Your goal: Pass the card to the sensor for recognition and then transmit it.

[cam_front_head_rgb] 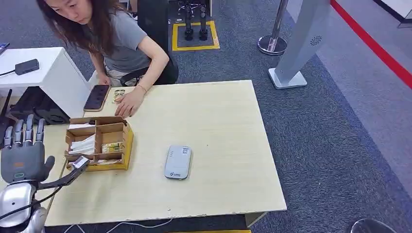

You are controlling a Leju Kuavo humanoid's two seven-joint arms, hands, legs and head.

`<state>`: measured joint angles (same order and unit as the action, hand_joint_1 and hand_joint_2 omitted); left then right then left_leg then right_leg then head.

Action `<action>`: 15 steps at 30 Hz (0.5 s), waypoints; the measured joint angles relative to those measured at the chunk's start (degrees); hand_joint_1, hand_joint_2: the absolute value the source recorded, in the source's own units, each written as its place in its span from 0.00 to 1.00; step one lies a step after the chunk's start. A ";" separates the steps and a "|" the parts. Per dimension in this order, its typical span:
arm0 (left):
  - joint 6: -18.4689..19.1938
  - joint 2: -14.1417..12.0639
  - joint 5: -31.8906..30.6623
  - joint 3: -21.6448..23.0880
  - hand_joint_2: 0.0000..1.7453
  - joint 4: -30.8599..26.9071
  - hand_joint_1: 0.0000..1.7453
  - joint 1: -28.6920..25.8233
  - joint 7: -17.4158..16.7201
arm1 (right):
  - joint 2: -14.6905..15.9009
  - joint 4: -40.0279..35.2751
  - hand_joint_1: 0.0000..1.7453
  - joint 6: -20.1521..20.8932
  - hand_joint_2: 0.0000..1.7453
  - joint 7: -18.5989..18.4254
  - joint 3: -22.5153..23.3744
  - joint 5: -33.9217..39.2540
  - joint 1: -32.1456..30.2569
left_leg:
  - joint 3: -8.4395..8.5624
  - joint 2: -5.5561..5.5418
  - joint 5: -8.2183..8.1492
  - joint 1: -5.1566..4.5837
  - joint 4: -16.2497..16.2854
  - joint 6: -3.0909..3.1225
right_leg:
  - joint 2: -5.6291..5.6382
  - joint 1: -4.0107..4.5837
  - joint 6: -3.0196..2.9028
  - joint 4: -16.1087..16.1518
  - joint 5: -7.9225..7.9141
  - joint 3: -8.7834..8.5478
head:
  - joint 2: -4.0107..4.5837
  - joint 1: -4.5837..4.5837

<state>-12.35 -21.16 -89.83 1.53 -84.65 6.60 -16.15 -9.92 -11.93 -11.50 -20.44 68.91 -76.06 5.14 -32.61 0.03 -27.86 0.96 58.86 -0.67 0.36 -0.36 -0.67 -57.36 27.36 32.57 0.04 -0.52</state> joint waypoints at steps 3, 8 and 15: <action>-0.11 0.55 0.00 -0.50 1.00 1.03 0.00 0.84 0.81 | 0.02 0.00 0.00 0.02 0.00 0.00 0.00 -0.15 0.03 | 0.00 0.00 0.00 0.00 0.00 0.00 | -0.01 0.00 0.00 0.00 0.00 0.00 | 0.00 0.00; 0.13 1.81 0.00 -1.09 1.00 3.02 0.00 1.90 1.99 | 0.02 0.00 0.00 0.00 0.00 0.11 0.00 -0.15 0.07 | 0.00 0.00 0.00 0.00 0.00 0.00 | 0.00 0.00 0.00 0.00 0.00 0.00 | 0.00 0.00; 4.06 4.35 2.18 -1.53 1.00 6.24 0.00 1.80 4.72 | 0.20 -0.04 0.00 -0.24 0.00 -6.22 -0.13 -1.96 -0.07 | 0.01 0.02 -0.02 -0.05 0.00 0.02 | 0.02 -0.03 0.01 0.00 0.00 -0.01 | 0.00 -0.02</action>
<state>-8.29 -16.81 -87.65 0.00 -78.41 8.40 -11.43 -9.73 -11.98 -11.74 -26.65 68.78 -78.03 5.07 -32.60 0.05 -27.88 0.90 58.86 -0.65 0.38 -0.39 -0.66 -57.36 27.37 32.56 0.04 -0.55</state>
